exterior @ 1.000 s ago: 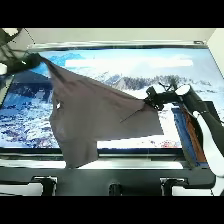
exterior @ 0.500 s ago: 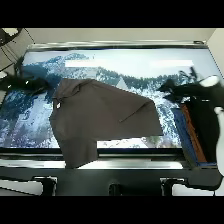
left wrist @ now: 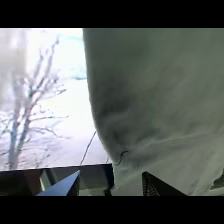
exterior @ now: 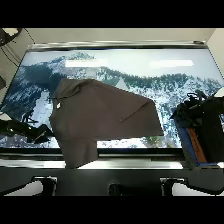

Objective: Fold the shirts.

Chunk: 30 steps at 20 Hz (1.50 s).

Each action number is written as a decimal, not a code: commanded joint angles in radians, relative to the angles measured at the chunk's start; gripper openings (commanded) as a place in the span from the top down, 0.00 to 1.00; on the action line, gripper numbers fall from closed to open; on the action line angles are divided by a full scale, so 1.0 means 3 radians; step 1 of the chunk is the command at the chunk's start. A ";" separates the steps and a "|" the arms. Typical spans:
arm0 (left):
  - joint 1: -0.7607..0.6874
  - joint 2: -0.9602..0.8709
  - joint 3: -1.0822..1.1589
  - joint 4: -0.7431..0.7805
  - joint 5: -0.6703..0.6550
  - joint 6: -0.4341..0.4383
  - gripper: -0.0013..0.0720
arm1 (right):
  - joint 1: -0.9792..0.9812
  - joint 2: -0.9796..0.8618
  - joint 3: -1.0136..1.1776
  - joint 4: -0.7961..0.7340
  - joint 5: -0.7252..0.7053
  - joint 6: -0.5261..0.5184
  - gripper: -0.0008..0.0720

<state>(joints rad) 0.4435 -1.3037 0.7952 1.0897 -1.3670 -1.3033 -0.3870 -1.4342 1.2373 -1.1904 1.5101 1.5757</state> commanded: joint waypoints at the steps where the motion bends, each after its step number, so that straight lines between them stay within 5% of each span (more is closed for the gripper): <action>1: 0.0027 0.0104 -0.0399 -0.0333 0.0352 0.0159 0.40 | -0.0018 0.0009 -0.0181 0.0029 0.0023 -0.0072 0.21; 7: -0.0006 -0.0050 -0.0407 -0.0356 0.0422 0.0156 0.50 | 0.0230 0.0005 -0.0566 -0.0036 -0.0347 -0.0093 0.20; 11: -0.0130 -0.0078 -0.0406 -0.0345 0.0502 0.0145 0.95 | 0.0443 -0.0039 -0.0701 -0.0139 -0.0657 -0.0053 0.15; 21: -0.0139 -0.0008 -0.0387 -0.0346 0.0544 0.0148 0.95 | 0.0497 -0.0431 -0.0702 0.0200 -0.0790 -0.0065 0.26; 23: -0.0139 -0.0005 -0.0342 -0.0341 0.0501 0.0161 0.95 | 0.0607 -0.0476 -0.0701 0.0195 -0.0862 -0.0053 0.57; 24: -0.0139 -0.0005 -0.0277 -0.0327 0.0453 0.0163 0.95 | 0.0651 -0.0469 -0.0690 0.0197 -0.0937 -0.0055 0.84; 25: -0.0139 0.0000 -0.0136 -0.0298 0.0359 0.0189 0.95 | 0.0662 -0.0443 -0.0635 0.0206 -0.0899 -0.0055 0.92; 30: -0.0140 0.0437 0.1673 -0.0234 0.0173 0.0183 0.96 | 0.0657 0.0346 0.0432 0.0060 -0.1087 -0.0362 0.92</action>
<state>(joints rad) 0.4004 -1.2396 1.0107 1.0084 -1.2911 -1.2457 -0.1921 -1.4506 1.1995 -1.1503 1.2247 1.5234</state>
